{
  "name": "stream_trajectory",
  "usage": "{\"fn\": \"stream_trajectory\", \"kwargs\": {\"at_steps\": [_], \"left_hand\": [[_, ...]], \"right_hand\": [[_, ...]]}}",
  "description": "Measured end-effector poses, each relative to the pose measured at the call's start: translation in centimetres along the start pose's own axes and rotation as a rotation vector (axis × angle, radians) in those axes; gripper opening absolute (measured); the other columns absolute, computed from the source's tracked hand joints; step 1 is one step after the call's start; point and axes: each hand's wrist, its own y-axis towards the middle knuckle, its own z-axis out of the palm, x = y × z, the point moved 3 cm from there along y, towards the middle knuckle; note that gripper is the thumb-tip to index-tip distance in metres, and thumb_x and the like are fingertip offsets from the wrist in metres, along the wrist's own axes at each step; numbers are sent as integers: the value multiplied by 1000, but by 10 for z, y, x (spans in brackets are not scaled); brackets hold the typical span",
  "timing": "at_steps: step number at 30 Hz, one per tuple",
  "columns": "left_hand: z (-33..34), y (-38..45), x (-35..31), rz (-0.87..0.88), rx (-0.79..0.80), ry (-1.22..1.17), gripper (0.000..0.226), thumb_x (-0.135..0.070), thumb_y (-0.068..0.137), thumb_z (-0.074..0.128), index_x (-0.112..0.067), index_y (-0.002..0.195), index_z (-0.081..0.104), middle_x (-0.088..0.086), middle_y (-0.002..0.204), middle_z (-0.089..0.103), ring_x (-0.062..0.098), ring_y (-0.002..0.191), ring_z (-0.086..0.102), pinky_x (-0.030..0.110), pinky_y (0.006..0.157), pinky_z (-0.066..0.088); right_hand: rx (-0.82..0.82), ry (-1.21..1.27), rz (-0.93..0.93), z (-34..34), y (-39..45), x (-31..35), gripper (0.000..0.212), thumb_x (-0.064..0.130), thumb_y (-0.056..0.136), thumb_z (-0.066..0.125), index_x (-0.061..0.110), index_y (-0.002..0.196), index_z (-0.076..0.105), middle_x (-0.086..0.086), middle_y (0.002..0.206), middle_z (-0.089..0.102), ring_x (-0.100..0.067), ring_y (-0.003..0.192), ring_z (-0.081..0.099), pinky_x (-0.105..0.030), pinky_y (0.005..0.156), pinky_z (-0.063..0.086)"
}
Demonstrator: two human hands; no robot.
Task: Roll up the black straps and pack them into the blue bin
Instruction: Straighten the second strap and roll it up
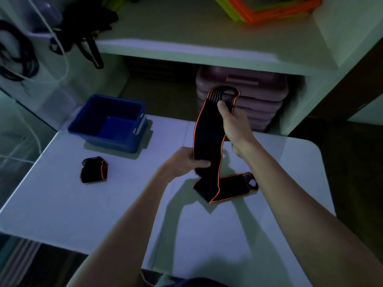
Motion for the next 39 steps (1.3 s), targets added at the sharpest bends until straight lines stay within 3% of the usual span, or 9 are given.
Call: {"fn": "stream_trajectory", "kwargs": {"at_steps": [3, 9, 12, 16, 19, 22, 28, 34, 39], "left_hand": [[-17, -11, 59, -197, 61, -9, 13, -13, 83, 75, -10, 95, 75, 9, 99, 76, 24, 94, 72, 37, 93, 55], [-26, -30, 157, -483, -41, -79, 18, -14, 87, 70, -3, 101, 71, 11, 91, 70, 23, 79, 66, 29, 72, 51], [-32, -29, 193, -478, -269, 89, 6, -11, 82, 73, -11, 84, 67, 11, 84, 69, 25, 85, 67, 31, 74, 51], [-41, -31, 204, -363, -424, 214, 24, -7, 80, 68, -5, 104, 68, 14, 98, 72, 28, 96, 67, 31, 82, 51], [-46, -29, 204, -322, -400, 252, 25, -2, 77, 67, -2, 102, 71, 14, 98, 74, 27, 95, 67, 29, 81, 51], [-47, -28, 207, -307, -333, 284, 29, 0, 74, 70, -2, 103, 70, 13, 95, 74, 27, 93, 68, 28, 79, 52], [-38, -34, 221, -305, -278, 264, 35, 0, 77, 71, -6, 110, 60, 5, 80, 66, 16, 70, 60, 15, 52, 41], [-29, -25, 187, -213, -465, 393, 20, -16, 86, 62, -9, 104, 60, 13, 102, 65, 30, 93, 61, 39, 76, 53], [18, 6, 131, 100, -304, 415, 20, -25, 85, 56, -19, 104, 59, 5, 103, 63, 26, 100, 60, 40, 78, 55]], "right_hand": [[128, -22, 91, 42, 7, -21, 47, 44, 94, 53, -1, 100, 64, -27, 106, 68, -39, 100, 66, -43, 74, 51], [265, -191, 367, 117, 7, -124, 19, 27, 87, 64, 11, 77, 63, -9, 82, 67, -26, 80, 65, -42, 79, 54], [154, -452, 389, 124, -16, -162, 16, 17, 91, 60, 2, 97, 56, -11, 90, 55, -24, 86, 54, -38, 75, 45], [314, -688, 357, 126, -62, -196, 10, 6, 92, 49, 5, 100, 56, -10, 95, 54, -25, 88, 51, -28, 70, 35], [358, -707, 328, 131, -94, -211, 29, 8, 95, 49, 4, 121, 59, -14, 116, 64, -29, 107, 60, -23, 78, 38], [326, -643, 296, 136, -112, -218, 33, 8, 89, 61, 6, 121, 57, -13, 115, 62, -22, 96, 60, -23, 75, 39], [399, -741, 58, 135, -147, -218, 46, 14, 91, 61, 5, 134, 46, -15, 123, 48, -28, 110, 53, -30, 88, 43], [210, -634, 107, 90, -133, -209, 28, 14, 91, 57, 4, 117, 56, -14, 116, 53, -25, 102, 59, -35, 89, 51], [-153, -688, 170, -3, -108, -206, 41, 15, 84, 52, -3, 120, 55, -28, 120, 50, -41, 114, 47, -39, 99, 36]]}}
